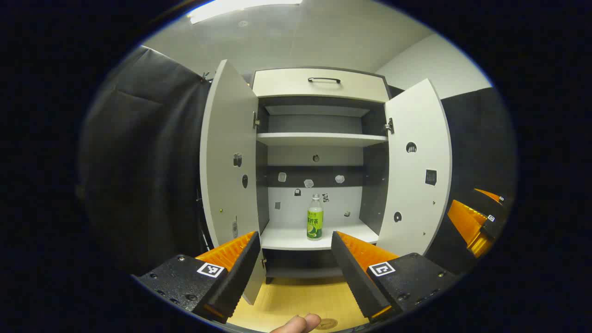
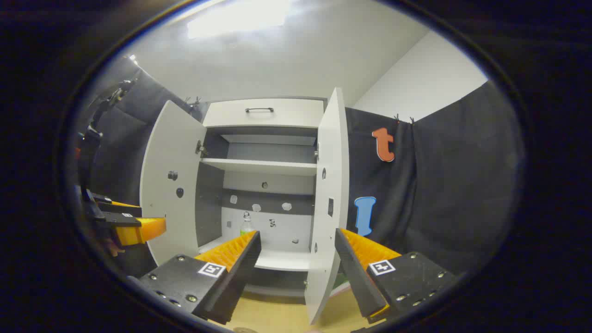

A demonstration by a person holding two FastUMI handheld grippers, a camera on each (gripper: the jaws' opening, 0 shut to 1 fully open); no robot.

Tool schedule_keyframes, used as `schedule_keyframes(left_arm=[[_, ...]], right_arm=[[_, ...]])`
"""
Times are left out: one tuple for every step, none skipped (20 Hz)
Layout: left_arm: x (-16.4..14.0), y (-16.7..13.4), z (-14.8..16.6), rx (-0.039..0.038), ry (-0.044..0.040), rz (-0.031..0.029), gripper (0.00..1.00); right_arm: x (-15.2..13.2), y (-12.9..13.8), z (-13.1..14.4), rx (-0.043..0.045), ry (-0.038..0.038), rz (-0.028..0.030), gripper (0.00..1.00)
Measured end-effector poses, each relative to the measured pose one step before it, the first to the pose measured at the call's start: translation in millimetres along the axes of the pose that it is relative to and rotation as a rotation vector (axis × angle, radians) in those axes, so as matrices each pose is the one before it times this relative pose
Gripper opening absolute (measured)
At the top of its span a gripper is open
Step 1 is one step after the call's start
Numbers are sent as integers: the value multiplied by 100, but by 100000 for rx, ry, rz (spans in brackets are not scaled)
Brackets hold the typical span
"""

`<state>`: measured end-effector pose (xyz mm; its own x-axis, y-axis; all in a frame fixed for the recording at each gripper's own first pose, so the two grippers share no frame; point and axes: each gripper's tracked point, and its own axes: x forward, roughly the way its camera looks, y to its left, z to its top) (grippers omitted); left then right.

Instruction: Grasp the bottle in the cabinet with the left hand and place it on the coaster, then close the right door with the right hand and the left door with the left hand.

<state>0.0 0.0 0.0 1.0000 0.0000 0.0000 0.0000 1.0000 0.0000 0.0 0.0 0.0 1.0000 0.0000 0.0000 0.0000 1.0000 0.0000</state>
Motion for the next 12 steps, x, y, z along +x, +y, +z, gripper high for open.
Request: schedule_keyframes(left_arm=[[379, -283, 377, -1188, -406, -858, 98], [124, -405, 265, -1480, -727, -1026, 98], [213, -8, 297, -637, -1032, -473, 98], [306, 116, -54, 191, -96, 205, 98], [253, 154, -45, 567, 117, 414, 98], [352, 206, 71, 438, -202, 707, 98], [302, 116, 115, -25, -546, 725, 98], [526, 120, -69, 534, -212, 187, 98], [418, 76, -122, 356, 306, -18, 98], [399, -19, -100, -294, -203, -451, 98], [622, -196, -36, -830, -628, -855, 98], [582, -21, -167, -418, 121, -539, 98]], right_arm=[[83, 25, 58, 162, -501, 397, 96], [36, 12, 129, -234, -663, 562, 96], [132, 7, 140, -627, -714, 348, 96], [218, 2, 118, -682, -406, 279, 96], [140, 189, 18, 82, -43, 666, 96], [112, 343, -111, 1005, 177, 1337, 96], [94, 328, -126, 883, 335, 907, 97], [321, 155, -377, 452, 1104, 533, 97], [219, -9, -399, -293, 1076, -95, 96], [349, -150, -499, -840, 1251, -601, 96], [305, -76, -539, -1097, 1152, -476, 96], [250, 6, -552, -928, 989, -409, 97]])
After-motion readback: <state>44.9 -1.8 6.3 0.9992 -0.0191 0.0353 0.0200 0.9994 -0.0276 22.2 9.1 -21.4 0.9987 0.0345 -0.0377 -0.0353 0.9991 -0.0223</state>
